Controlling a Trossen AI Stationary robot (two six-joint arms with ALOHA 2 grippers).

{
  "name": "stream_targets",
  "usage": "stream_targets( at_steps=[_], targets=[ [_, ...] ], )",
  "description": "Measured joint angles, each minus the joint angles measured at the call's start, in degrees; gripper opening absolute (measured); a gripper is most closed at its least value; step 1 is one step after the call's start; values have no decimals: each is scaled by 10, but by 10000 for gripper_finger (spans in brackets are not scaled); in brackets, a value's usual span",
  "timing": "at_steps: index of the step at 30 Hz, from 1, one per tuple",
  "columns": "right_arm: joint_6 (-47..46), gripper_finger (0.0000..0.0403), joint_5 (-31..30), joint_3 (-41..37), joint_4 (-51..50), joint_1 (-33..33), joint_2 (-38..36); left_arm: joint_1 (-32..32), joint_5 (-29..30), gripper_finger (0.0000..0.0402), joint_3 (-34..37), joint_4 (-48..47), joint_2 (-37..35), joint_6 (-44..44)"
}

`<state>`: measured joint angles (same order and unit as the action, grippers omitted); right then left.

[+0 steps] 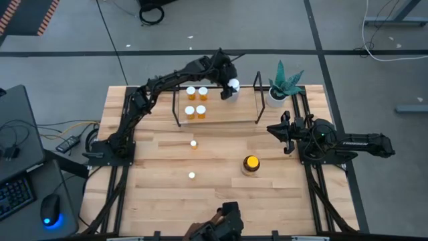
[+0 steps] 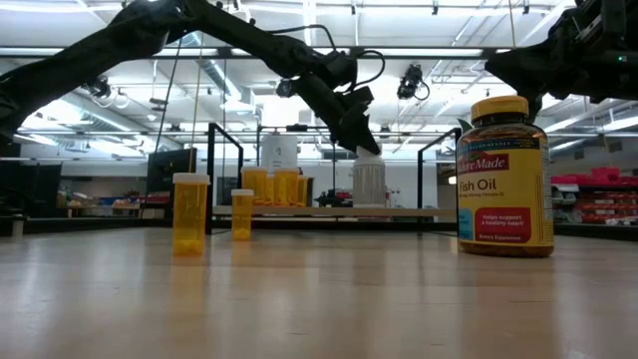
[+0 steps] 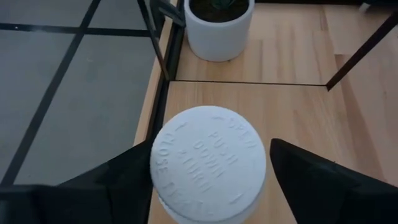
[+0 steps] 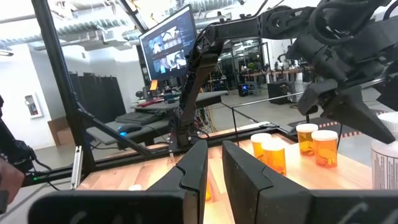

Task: Pick and place medicine bottles onto shelf by color
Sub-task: Put the white pill bottle on the shelf, then put the yellow pill bottle on the shelf

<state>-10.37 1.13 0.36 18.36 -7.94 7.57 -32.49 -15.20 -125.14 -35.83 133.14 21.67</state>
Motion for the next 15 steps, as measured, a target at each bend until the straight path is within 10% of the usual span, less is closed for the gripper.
stream_targets(
  at_steps=[15],
  targets=[
    [0,57,0,0,0,0,0,5,2,364,-78,-37,0,16]
  ],
)
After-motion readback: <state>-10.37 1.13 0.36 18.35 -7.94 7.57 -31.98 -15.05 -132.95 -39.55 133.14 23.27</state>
